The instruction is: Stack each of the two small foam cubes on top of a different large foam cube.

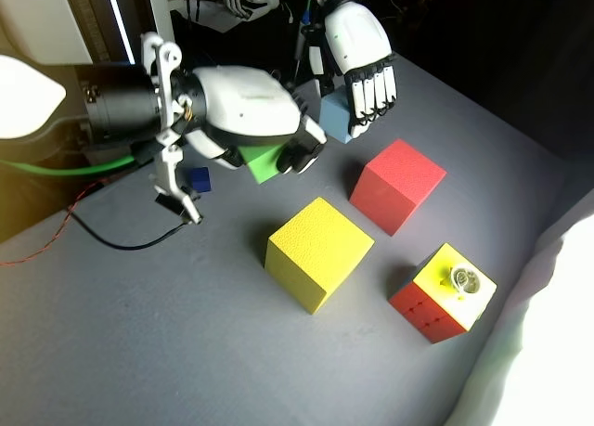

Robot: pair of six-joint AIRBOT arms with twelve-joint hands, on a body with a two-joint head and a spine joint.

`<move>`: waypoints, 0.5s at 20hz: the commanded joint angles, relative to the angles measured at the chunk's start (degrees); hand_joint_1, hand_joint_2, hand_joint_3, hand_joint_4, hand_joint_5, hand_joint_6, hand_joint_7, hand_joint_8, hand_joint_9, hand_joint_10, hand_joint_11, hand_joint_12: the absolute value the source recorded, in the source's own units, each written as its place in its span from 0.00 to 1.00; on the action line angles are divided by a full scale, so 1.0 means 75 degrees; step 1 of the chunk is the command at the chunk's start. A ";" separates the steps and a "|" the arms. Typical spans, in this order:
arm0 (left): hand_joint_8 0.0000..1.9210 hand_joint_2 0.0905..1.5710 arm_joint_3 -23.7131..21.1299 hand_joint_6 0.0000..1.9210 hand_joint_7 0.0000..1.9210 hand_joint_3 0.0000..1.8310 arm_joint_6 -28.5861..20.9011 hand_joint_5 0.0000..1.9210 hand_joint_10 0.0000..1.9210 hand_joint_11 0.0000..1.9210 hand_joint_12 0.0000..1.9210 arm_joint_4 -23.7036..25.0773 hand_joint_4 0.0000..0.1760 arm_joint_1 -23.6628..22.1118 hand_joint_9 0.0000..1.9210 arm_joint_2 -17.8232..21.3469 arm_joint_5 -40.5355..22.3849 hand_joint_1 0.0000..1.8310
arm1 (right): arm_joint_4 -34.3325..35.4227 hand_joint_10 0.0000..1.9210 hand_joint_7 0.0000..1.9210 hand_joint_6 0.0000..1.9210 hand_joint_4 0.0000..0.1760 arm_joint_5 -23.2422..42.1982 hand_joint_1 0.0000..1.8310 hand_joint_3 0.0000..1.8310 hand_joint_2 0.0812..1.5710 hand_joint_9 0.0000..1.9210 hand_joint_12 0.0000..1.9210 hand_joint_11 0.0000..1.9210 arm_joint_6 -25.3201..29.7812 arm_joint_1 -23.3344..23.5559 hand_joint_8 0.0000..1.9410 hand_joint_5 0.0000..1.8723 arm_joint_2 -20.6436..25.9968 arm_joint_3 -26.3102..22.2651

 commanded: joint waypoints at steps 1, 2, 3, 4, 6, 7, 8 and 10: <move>0.80 0.76 -0.0011 0.53 0.40 0.00 0.0157 0.44 0.68 0.18 0.85 0.0425 0.00 -0.0176 0.32 0.0131 -0.0219 0.66 | 0.0387 0.53 0.51 0.46 0.00 0.0463 0.67 0.00 0.70 0.44 0.81 0.23 -0.0002 0.0192 0.58 0.52 0.0084 0.0048; 0.81 0.76 0.0014 0.54 0.39 0.00 0.0204 0.43 0.69 0.18 0.85 0.0415 0.00 -0.0270 0.31 0.0149 -0.0142 0.66 | 0.0389 0.55 0.51 0.44 0.00 0.0451 0.67 0.00 0.69 0.44 0.82 0.23 -0.0001 0.0260 0.59 0.53 0.0083 0.0086; 0.82 0.77 0.0038 0.54 0.39 0.00 0.0225 0.43 0.71 0.18 0.85 0.0415 0.00 -0.0336 0.30 0.0156 -0.0091 0.66 | 0.0390 0.56 0.51 0.45 0.00 0.0431 0.67 0.00 0.70 0.43 0.83 0.22 0.0001 0.0292 0.59 0.53 0.0081 0.0112; 0.82 0.77 0.0083 0.55 0.39 0.00 0.0257 0.43 0.71 0.18 0.85 0.0415 0.00 -0.0406 0.30 0.0160 -0.0010 0.66 | 0.0390 0.56 0.51 0.45 0.00 0.0371 0.67 0.00 0.70 0.43 0.83 0.22 0.0008 0.0327 0.59 0.53 0.0064 0.0157; 0.83 0.78 0.0228 0.58 0.38 0.00 0.0273 0.41 0.71 0.18 0.85 0.0479 0.00 -0.0545 0.29 0.0161 0.0260 0.65 | 0.0452 0.54 0.53 0.43 0.00 0.0242 0.68 0.00 0.69 0.45 0.81 0.23 0.0042 0.0419 0.57 0.53 -0.0038 0.0354; 0.83 0.78 0.0327 0.59 0.38 0.00 0.0273 0.41 0.71 0.17 0.86 0.0559 0.00 -0.0615 0.29 0.0143 0.0387 0.65 | 0.0551 0.54 0.52 0.43 0.00 0.0154 0.68 0.00 0.69 0.44 0.81 0.23 0.0074 0.0488 0.57 0.53 -0.0121 0.0516; 0.82 0.77 0.0389 0.57 0.38 0.00 0.0273 0.42 0.71 0.17 0.85 0.0604 0.00 -0.0660 0.29 0.0128 0.0454 0.66 | 0.0577 0.54 0.52 0.44 0.00 0.0106 0.67 0.00 0.69 0.44 0.81 0.22 0.0081 0.0518 0.58 0.53 -0.0188 0.0629; 0.79 0.76 0.0606 0.53 0.41 0.00 0.0283 0.44 0.70 0.20 0.83 0.0735 0.00 -0.0810 0.32 0.0059 0.0680 0.66 | 0.0685 0.54 0.52 0.44 0.00 -0.0088 0.67 0.00 0.69 0.44 0.82 0.23 0.0101 0.0607 0.58 0.52 -0.0402 0.0935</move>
